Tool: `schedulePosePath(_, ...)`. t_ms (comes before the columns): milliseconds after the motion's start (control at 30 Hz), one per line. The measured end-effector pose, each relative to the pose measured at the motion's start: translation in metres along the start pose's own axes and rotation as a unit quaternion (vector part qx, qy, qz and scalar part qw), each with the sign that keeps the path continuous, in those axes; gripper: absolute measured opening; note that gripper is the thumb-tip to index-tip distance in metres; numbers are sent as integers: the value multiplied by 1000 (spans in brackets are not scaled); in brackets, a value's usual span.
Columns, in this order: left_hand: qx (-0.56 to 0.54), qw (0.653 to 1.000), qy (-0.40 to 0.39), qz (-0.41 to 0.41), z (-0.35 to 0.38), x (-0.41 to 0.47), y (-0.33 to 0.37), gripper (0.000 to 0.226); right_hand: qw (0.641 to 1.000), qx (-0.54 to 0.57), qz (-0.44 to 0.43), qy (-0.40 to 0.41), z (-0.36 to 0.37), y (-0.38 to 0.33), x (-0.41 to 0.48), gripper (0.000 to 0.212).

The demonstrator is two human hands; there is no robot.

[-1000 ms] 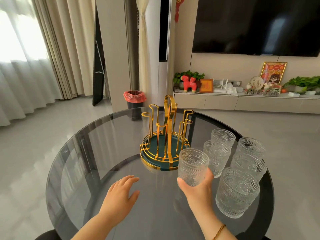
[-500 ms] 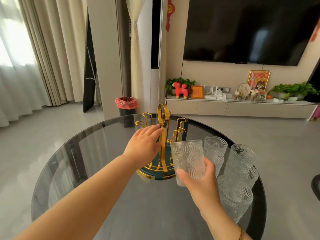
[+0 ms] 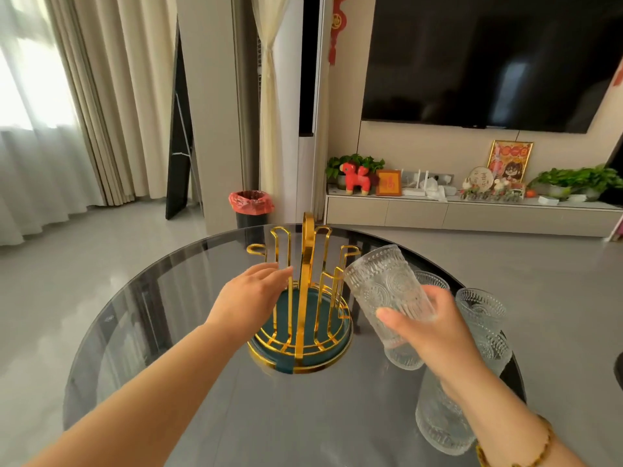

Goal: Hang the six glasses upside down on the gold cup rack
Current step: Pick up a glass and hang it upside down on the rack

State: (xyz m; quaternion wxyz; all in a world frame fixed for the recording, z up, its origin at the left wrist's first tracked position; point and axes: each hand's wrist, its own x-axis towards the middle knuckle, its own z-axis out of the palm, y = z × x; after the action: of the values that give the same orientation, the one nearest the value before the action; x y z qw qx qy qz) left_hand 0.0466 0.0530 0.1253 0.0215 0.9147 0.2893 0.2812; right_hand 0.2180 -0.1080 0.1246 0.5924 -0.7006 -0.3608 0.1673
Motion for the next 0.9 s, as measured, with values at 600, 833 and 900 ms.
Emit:
schedulePosePath(600, -84, 992, 57, -73, -9, -29, -9, 32, 951, -251, -65, -171, 4, -87, 33, 72)
schedulePosePath(833, -100, 987, 63, -104, -4, -19, -4, 32, 933, -286, -96, -197, 45, -88, 45, 76)
schedulePosePath(900, -98, 988, 62, -105, -4, -19, -4, 32, 923, -309, -101, -208, 57, -82, 48, 77)
